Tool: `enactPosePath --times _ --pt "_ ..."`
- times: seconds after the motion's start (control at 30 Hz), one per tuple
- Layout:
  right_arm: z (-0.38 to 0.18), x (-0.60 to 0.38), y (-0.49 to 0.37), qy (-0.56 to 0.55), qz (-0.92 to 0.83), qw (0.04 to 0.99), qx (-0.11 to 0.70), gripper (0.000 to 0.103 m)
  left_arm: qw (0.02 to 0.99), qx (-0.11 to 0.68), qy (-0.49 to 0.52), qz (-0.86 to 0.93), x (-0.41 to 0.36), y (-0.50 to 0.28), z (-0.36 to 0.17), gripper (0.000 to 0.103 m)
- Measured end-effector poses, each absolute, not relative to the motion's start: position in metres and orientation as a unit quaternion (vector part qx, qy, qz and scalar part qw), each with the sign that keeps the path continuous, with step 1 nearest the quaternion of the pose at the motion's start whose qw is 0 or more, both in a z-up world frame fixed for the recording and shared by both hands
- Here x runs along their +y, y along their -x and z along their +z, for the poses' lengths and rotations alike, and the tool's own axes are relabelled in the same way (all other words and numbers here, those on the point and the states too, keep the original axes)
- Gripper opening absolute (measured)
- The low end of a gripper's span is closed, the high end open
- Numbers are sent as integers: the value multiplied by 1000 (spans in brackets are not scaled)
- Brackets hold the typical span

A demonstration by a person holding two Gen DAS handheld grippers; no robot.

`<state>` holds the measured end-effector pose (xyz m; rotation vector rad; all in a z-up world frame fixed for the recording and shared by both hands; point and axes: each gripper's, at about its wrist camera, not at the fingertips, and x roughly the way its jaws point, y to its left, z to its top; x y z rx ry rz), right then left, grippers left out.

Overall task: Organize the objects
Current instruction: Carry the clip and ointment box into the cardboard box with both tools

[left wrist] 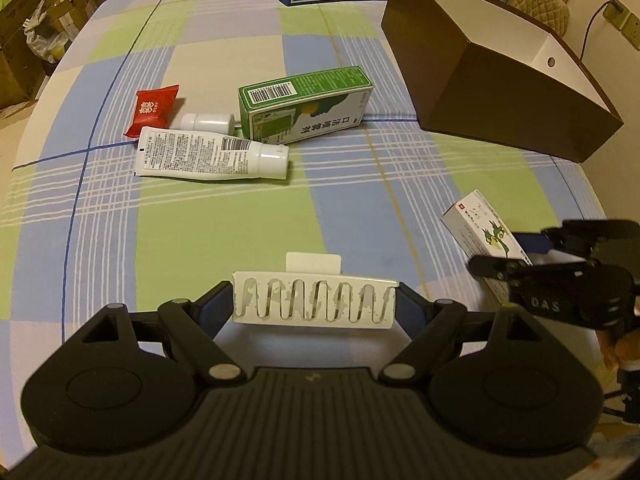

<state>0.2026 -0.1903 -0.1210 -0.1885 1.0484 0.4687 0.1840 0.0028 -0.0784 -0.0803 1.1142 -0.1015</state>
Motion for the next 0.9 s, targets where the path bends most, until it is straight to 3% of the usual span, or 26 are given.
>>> enactPosePath --times 0.23,0.9 --pt "-121 -193 -202 96 224 836 491 36 845 531 38 -41 -3 -184 -78 82" --pt "-113 -240 -200 68 210 828 515 36 845 531 21 -60 -48 -201 -76 82"
